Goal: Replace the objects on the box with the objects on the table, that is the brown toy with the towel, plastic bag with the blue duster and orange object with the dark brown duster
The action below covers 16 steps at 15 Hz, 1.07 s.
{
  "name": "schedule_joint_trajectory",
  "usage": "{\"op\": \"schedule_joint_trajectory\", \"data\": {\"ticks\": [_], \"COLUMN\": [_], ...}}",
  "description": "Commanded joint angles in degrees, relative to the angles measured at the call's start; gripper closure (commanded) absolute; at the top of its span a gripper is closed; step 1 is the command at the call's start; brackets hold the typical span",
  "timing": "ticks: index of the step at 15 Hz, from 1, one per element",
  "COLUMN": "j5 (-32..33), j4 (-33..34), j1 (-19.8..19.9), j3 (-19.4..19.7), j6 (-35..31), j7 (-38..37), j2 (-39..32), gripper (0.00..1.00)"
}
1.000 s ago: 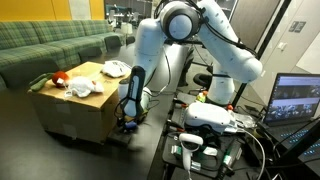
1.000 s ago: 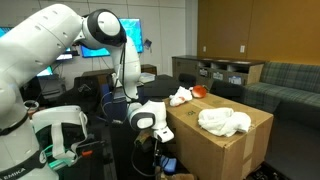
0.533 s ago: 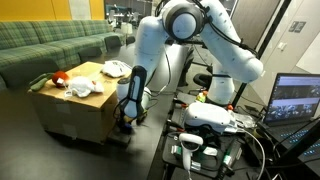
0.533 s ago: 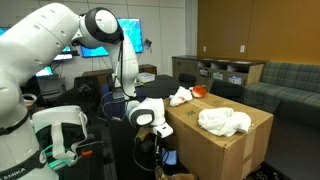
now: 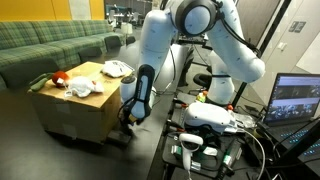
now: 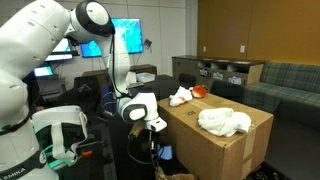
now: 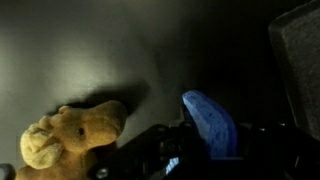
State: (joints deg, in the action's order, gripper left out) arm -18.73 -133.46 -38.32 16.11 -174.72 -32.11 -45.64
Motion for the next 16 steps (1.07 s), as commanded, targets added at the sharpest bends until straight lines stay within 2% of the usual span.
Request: {"op": "schedule_joint_trajectory", "data": {"ticks": [1,4,7,13,16], "j5": [2.2,4.7,9.9,19.5,20.9], "j4": [-9.2,-15.4,-18.8,-17.3,-15.1], "j1": [-6.4,-15.7,-28.6,-54.7,-63.1], "j3": [5.6,14.7,28.1,54.8,64.5], "j6": [-0.4,1.6,4.7,11.0,12.6], "j7": [-0.7,-0.9,-2.0,-7.4,-5.7], "j2": [8.9,15.8,20.6,22.2,21.5], "gripper": [0.97,0.97,0.97,0.97,0.97]}}
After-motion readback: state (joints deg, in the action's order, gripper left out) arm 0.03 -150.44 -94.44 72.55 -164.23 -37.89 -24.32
